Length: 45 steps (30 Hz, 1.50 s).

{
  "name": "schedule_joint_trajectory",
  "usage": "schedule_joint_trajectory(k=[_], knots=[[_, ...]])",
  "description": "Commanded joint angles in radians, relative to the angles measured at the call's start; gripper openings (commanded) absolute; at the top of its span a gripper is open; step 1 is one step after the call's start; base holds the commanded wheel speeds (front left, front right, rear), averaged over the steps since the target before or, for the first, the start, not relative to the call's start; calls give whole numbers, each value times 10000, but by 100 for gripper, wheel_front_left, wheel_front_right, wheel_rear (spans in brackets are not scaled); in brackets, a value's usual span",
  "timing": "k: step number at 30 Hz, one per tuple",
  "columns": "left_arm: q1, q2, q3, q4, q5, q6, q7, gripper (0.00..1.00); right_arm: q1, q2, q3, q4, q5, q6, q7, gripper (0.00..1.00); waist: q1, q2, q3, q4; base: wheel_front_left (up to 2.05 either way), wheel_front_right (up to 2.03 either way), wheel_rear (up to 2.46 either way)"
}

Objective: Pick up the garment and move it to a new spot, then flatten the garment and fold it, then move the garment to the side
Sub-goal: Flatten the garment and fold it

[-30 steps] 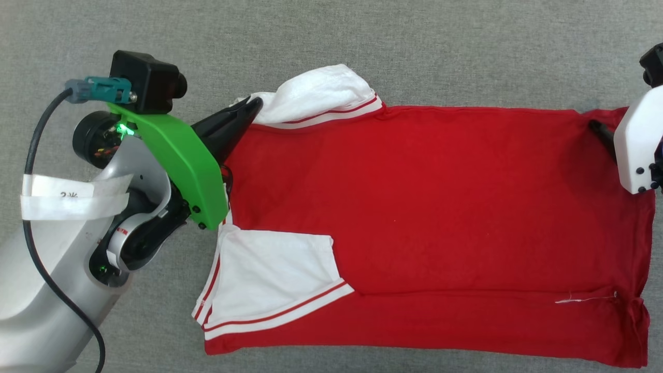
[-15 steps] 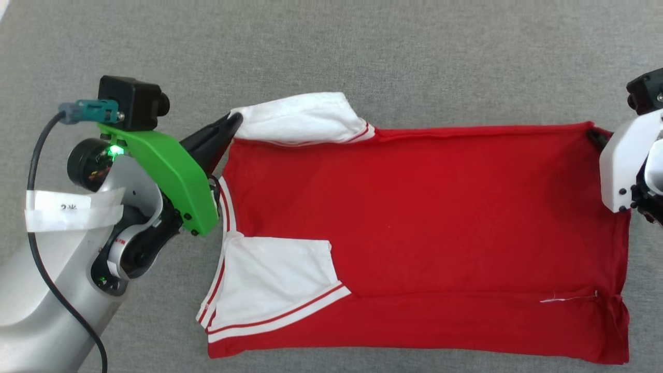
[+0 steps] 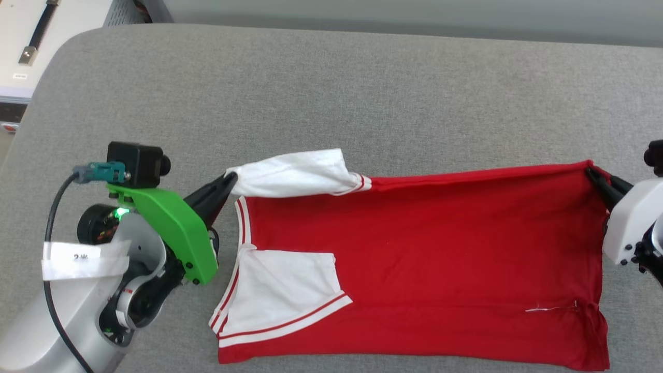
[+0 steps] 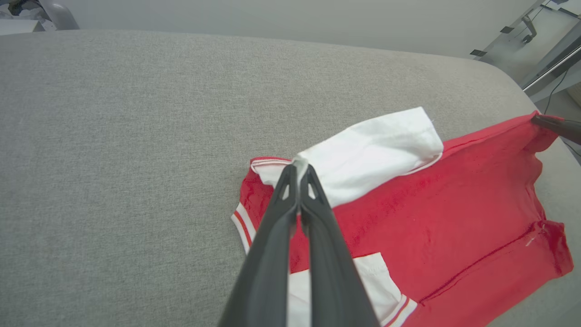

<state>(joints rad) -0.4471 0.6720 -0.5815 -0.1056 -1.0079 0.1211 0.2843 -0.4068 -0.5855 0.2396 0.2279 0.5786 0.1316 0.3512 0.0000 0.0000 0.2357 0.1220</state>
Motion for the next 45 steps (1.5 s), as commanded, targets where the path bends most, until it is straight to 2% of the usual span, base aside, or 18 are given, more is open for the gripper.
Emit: schedule_joint_trajectory(k=[1,8,17,23,33,34,35,36,37,38,42,45], knots=[[352,142,-18,-69,-114,89,-89,0,317,-70,3,-112,79,-9,-226,0,0,0,-331,95,0,0,0],[1493,523,-295,-464,-247,304,48,0,1618,-318,181,-706,336,-9,-977,0,0,0,-693,181,0,0,0],[2595,836,-804,-669,-420,405,391,0,3231,-753,489,-1524,457,-9,-1054,0,0,0,-941,134,0,0,0],[2786,819,-1337,-85,-209,300,713,0,3691,-1188,1047,-1782,305,-9,-867,0,0,0,-996,7,0,0,0],[2508,311,-1783,1100,155,-143,532,0,3550,-1594,1752,-1446,-153,-9,-590,1,0,0,-893,-113,0,0,0],[2471,279,-1822,1236,200,-192,510,0,3534,-1568,1828,-1395,-186,-9,-593,16,0,0,-876,-117,0,0,0],[2443,256,-1855,1340,246,-225,492,0,3524,-1522,1887,-1370,-165,-9,-599,42,0,0,-861,-119,0,0,0],[2411,225,-1894,1464,306,-257,461,0,3514,-1461,1941,-1348,-122,-9,-602,100,0,0,-842,-124,0,0,0],[2390,199,-1927,1554,354,-281,434,43,3499,-1433,1979,-1333,-115,-9,-602,100,0,0,-831,-127,0,0,0],[2366,161,-1956,1654,405,-309,385,100,3478,-1423,2037,-1324,-119,-9,-614,100,0,0,-832,-128,0,0,0],[2414,-167,-1884,1869,230,-432,58,100,3476,-1369,2113,-1284,46,-9,-712,100,0,0,-1090,-119,0,0,0],[2395,-241,-1755,1893,305,-446,-362,100,3520,-1273,1775,-1659,556,-9,-621,100,0,0,-1411,-131,0,0,0]])
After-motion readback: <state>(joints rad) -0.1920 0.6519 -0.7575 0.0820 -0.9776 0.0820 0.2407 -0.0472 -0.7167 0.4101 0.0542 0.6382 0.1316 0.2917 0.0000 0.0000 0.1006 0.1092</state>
